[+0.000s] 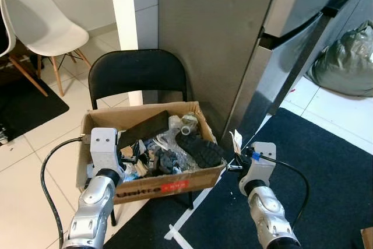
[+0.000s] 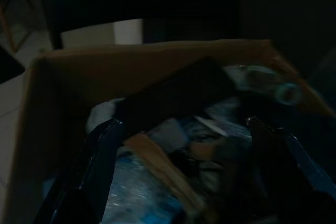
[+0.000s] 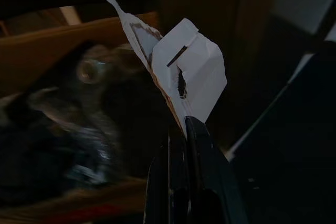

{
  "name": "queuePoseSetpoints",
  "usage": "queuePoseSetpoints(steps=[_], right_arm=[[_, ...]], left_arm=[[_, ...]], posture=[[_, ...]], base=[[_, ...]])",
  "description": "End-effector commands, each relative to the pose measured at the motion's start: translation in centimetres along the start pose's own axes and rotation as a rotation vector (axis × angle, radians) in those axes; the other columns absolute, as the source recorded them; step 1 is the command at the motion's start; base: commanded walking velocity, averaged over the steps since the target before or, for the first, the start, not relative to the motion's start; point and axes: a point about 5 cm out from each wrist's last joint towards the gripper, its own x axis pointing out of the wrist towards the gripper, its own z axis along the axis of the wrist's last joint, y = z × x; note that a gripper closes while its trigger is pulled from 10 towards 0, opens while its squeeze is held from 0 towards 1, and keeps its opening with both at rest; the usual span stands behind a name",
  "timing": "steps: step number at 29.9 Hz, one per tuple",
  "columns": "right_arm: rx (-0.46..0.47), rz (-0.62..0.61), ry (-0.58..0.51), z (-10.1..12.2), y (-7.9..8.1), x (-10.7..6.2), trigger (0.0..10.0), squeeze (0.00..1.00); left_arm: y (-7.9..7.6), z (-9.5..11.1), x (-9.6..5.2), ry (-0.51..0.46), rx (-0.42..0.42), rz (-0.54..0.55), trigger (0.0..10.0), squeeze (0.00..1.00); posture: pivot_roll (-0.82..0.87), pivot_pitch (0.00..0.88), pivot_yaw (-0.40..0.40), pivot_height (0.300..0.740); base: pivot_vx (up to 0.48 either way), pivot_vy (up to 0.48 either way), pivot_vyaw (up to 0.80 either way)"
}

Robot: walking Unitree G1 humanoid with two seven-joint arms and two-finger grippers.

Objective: Picking trash to rubbish bin

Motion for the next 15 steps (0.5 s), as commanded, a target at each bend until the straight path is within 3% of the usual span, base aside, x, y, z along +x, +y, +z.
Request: queuePoseSetpoints(steps=[1,6,15], right_arm=[[0.008,-0.012,0.013,-0.29,-0.34,-0.19,10.0,0.0],[0.009,-0.01,0.014,-0.3,-0.31,-0.17,10.0,0.0],[0.008,0.022,0.01,-0.27,0.02,-0.12,10.0,0.0]], left_arm=[[0.08,-0.19,-0.13,0.01,-0.001,0.001,10.0,0.0],[0.08,-0.14,-0.09,0.008,0.005,0.004,10.0,0.0],[0.15,-0.34,-0.25,0.02,0.025,0.012,10.0,0.0]], posture=[[0.09,0.096,-0.037,0.74],[0.09,0.096,-0.037,0.74],[0.1,0.095,-0.041,0.74]], base=[[0.36,0.0,0.0],[0.336,0.0,0.0],[0.0,0.0,0.0]])
